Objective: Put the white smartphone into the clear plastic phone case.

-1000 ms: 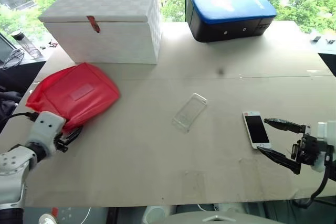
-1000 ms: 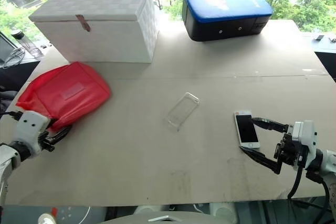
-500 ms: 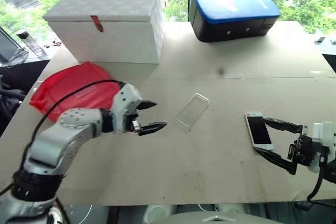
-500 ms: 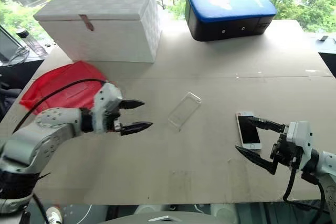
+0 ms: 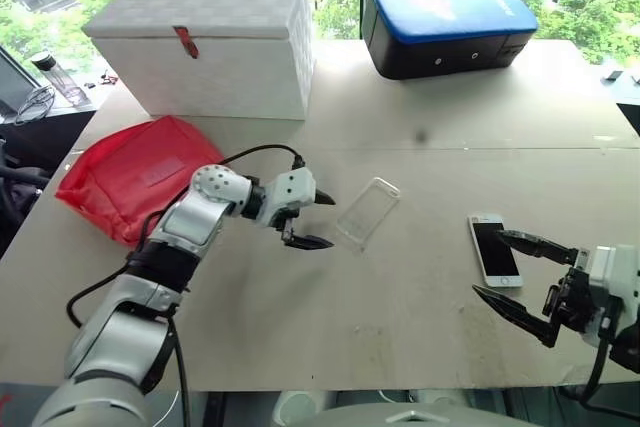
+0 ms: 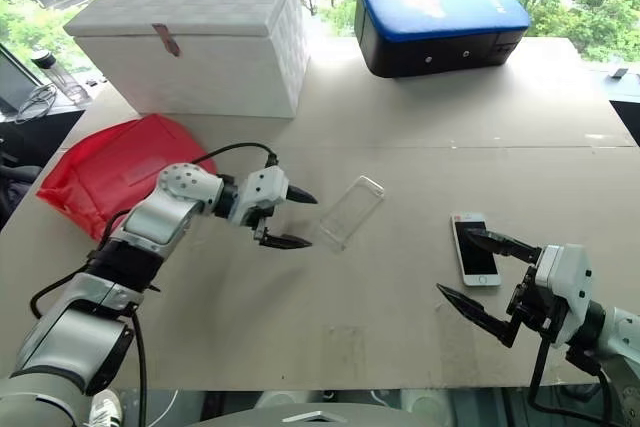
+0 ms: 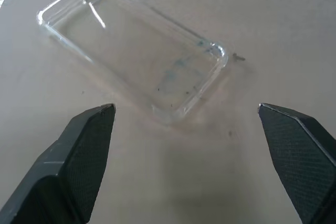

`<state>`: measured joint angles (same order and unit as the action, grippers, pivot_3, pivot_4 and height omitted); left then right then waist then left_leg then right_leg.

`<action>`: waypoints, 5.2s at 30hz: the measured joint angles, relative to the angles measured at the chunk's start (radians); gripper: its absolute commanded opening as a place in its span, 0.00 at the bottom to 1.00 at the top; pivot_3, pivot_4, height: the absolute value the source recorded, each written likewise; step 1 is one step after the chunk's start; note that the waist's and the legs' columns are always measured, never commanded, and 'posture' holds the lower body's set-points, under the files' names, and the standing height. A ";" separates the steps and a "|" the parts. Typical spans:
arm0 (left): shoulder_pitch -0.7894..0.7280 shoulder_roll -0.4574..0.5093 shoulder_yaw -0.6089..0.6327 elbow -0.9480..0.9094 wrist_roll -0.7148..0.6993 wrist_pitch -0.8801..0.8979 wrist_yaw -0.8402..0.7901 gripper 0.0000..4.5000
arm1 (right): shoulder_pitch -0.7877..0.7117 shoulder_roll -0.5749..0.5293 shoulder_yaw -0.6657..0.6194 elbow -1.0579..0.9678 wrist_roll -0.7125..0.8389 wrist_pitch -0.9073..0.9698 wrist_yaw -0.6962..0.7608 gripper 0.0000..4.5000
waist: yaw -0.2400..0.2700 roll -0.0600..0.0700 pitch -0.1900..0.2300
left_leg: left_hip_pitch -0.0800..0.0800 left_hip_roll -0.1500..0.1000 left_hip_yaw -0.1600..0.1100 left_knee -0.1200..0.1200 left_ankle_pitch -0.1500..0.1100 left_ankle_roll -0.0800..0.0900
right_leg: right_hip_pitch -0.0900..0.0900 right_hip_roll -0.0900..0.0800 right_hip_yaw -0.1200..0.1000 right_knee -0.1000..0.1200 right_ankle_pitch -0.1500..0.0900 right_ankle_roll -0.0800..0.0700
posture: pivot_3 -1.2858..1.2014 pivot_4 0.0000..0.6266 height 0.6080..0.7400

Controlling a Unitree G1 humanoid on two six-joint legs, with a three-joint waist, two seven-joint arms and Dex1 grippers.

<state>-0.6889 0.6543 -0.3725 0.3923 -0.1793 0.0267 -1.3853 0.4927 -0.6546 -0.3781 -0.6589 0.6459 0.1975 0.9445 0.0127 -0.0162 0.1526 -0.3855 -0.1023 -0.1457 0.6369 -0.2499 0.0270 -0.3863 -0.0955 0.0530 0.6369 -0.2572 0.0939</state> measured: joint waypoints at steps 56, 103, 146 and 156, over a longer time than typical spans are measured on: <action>-0.159 -0.021 0.022 0.070 0.044 0.102 -0.116 0.70 | 0.088 -0.006 -0.106 0.050 -0.050 -0.057 0.038 1.00 | 0.019 -0.004 0.001 | 0.002 0.000 -0.004 0.008 -0.003 0.000 | 0.005 0.001 -0.004 0.002 0.000 0.000 | 0.52 0.24 1.00; 0.230 -0.096 0.270 -0.652 -0.182 0.639 0.204 0.95 | -0.068 0.085 0.107 -0.075 -0.091 0.453 -0.537 1.00 | 0.000 -0.002 0.001 | -0.002 0.001 0.000 0.008 -0.002 -0.002 | -0.002 0.000 0.002 0.004 -0.001 0.000 | 0.52 0.24 1.00; 0.743 0.105 0.560 -0.912 -0.541 0.484 0.205 1.00 | -0.324 0.136 0.294 0.064 -0.292 0.754 -0.667 0.62 | -0.001 -0.025 -0.021 | 0.008 0.007 -0.001 0.010 -0.008 -0.003 | 0.010 0.006 -0.001 0.002 -0.002 -0.005 | 0.52 0.24 1.00; 0.818 0.021 0.560 -1.002 -0.538 0.465 0.367 1.00 | -0.362 0.050 0.212 0.130 -0.185 0.693 -0.432 0.62 | -0.007 -0.016 -0.011 | 0.006 0.008 0.000 0.009 -0.008 -0.003 | 0.008 0.006 -0.001 0.001 -0.002 -0.005 | 0.52 0.24 1.00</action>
<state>0.1296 0.6757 0.1872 -0.6101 -0.7171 0.4917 -1.0186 0.1309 -0.6050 -0.1661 -0.5286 0.4611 0.8907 0.5120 0.0061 -0.0324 0.1412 -0.3790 -0.0939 -0.1452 0.6458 -0.2574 0.0244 -0.3786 -0.0900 0.0523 0.6375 -0.2590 0.0887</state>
